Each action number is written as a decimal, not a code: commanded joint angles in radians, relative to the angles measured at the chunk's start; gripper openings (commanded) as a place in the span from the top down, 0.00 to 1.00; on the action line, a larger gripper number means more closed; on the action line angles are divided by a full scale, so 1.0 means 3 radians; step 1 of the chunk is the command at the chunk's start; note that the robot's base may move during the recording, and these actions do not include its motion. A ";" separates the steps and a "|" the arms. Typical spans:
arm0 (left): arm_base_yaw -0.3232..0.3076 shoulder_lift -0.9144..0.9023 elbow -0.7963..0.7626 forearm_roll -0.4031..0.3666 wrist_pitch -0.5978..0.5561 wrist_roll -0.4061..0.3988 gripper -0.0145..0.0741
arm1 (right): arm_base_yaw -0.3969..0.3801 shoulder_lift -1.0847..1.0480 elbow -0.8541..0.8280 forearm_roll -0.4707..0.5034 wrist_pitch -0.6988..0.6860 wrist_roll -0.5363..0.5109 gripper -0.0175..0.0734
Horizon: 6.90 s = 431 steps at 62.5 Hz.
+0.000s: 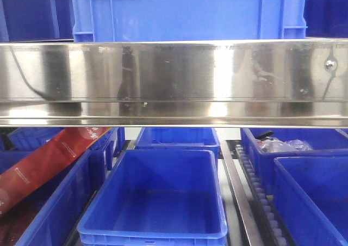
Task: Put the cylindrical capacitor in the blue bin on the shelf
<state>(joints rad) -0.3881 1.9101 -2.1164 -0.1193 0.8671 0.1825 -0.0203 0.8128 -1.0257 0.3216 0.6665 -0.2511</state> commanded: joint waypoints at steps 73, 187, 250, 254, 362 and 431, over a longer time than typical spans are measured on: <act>0.0491 -0.3787 0.3678 -0.0162 -0.0901 -0.0010 0.96 | 0.0074 0.0170 -0.0040 0.0013 -0.0078 -0.0016 0.99; 0.0491 -0.4862 0.4368 -0.0181 -0.0670 -0.0118 0.96 | 0.1310 0.3122 -0.3085 0.0020 0.0519 -0.0249 0.31; 0.0491 -0.4862 0.4368 0.0033 -0.0677 -0.0118 0.96 | 0.0600 -0.0158 -0.0034 -0.0036 -0.0288 -0.0162 0.98; 0.0491 -0.4862 0.4368 0.0033 -0.0677 -0.0118 0.96 | 0.0600 -0.0379 0.0211 -0.0036 -0.0434 -0.0162 0.98; 0.1243 -0.5827 0.5759 0.0298 -0.2017 -0.0132 0.96 | 0.0600 -0.1856 0.1400 -0.0036 -0.0588 -0.0162 0.98; 0.1618 -0.6367 0.7055 0.0438 -0.2712 -0.0673 0.96 | 0.0600 -0.1856 0.1400 -0.0036 -0.0591 -0.0162 0.98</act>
<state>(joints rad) 0.0921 0.0047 0.0011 0.0107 0.0751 -0.0118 0.1655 0.2600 -0.6074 0.3133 0.5113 -0.2981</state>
